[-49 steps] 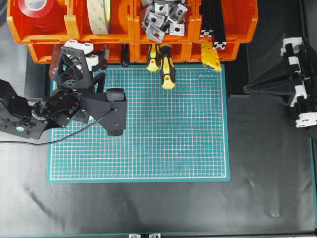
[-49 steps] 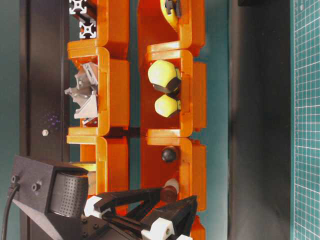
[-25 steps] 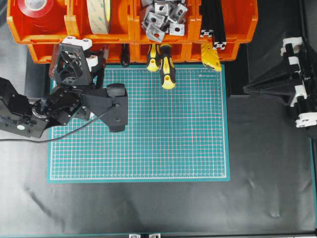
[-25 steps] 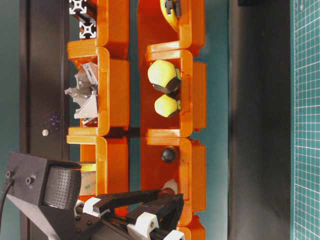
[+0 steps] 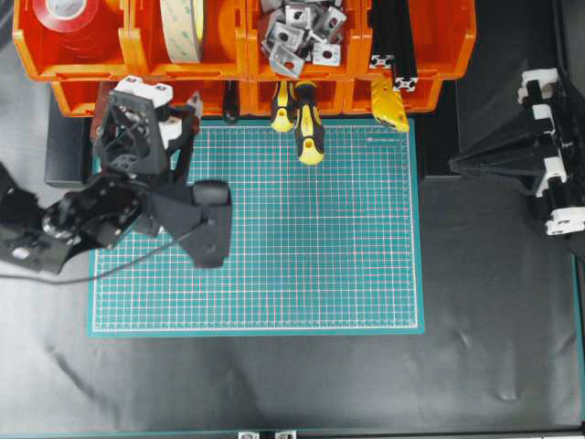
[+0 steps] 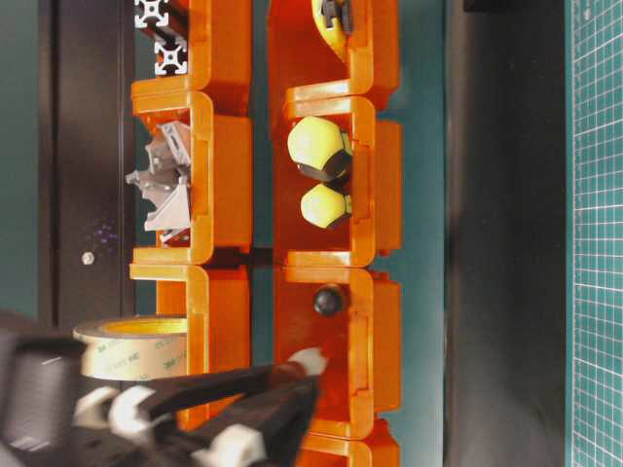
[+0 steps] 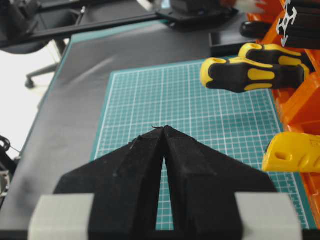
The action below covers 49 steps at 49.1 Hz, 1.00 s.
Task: Pick red screwdriver from container rack with left arm.
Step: 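Pull the red screwdriver out of the rack with the left gripper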
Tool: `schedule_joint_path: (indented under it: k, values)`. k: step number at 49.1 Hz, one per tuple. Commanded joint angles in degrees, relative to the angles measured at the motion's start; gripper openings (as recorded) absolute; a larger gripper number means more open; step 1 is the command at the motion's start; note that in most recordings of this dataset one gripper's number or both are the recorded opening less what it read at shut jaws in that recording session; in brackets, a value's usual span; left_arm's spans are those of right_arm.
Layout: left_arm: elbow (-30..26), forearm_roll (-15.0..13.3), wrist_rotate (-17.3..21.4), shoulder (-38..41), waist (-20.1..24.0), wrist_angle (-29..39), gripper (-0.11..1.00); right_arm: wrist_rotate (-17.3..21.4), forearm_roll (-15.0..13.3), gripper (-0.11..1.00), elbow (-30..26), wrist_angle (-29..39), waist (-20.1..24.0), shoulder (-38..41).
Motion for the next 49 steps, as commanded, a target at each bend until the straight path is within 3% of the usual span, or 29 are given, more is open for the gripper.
schedule_joint_path:
  k: [1,28,43,49]
  values:
    - [-8.0,0.3,0.4,-2.1,-1.6,3.2,0.28,0.0,0.1,0.0,-1.0,-0.4,0.1,0.2]
    - [-18.3,0.2,0.8,-8.0,-15.1,11.2,0.23,0.2,0.1,0.0,-1.3,-0.7,0.1,-1.3]
    - [-19.3,0.2,-0.4,-9.3,-26.5,12.3,0.23,1.0,0.2,0.0,-1.8,-0.8,0.1,-3.1]
    - [-19.0,0.2,-2.6,-8.3,-27.7,12.0,0.23,2.6,0.3,0.0,-1.9,-1.0,0.1,-3.3]
